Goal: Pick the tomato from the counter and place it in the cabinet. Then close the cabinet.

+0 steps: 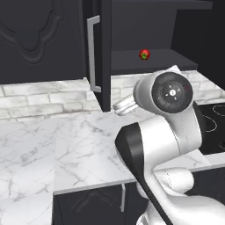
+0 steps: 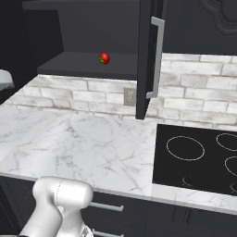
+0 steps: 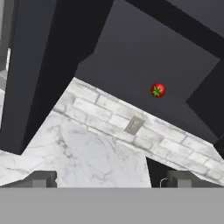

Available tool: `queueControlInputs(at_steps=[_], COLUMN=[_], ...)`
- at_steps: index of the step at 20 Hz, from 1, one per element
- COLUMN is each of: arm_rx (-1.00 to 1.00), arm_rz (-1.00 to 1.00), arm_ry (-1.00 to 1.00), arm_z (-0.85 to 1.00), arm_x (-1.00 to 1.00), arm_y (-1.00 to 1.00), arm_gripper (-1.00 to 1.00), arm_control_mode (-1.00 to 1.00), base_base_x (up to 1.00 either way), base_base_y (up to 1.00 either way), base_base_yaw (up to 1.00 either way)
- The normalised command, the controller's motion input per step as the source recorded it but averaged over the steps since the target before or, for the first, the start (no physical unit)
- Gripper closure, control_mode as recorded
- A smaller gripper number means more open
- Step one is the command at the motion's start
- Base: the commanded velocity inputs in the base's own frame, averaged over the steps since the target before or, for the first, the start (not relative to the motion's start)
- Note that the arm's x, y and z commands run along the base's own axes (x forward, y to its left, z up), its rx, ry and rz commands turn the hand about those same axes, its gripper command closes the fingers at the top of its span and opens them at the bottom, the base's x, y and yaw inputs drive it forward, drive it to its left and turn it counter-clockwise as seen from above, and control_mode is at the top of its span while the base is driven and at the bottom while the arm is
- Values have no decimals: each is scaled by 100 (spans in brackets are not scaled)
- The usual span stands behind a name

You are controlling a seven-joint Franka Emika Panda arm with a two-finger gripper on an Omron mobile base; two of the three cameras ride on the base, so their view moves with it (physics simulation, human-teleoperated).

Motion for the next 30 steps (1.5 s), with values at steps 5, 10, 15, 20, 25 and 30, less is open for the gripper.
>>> queueControlInputs(at_steps=[5,10,15,20,25,30], arm_rx=[-17,-22,-25,-25,-21,-19], arm_rz=[2,0,3,5,5,6], arm_ry=[14,3,3,2,1,4], arm_z=[0,0,-2,-9,-10,-13], arm_x=[-61,-27,13,47,57,64], arm_y=[41,47,57,59,48,39], arm_gripper=[-100,-100,-100,-100,-100,-100], arm_control_mode=[-100,-100,-100,-100,-100,-100], base_base_x=[0,0,0,0,0,0], base_base_y=[0,0,0,0,0,0], base_base_yaw=[0,0,0,0,0,0])
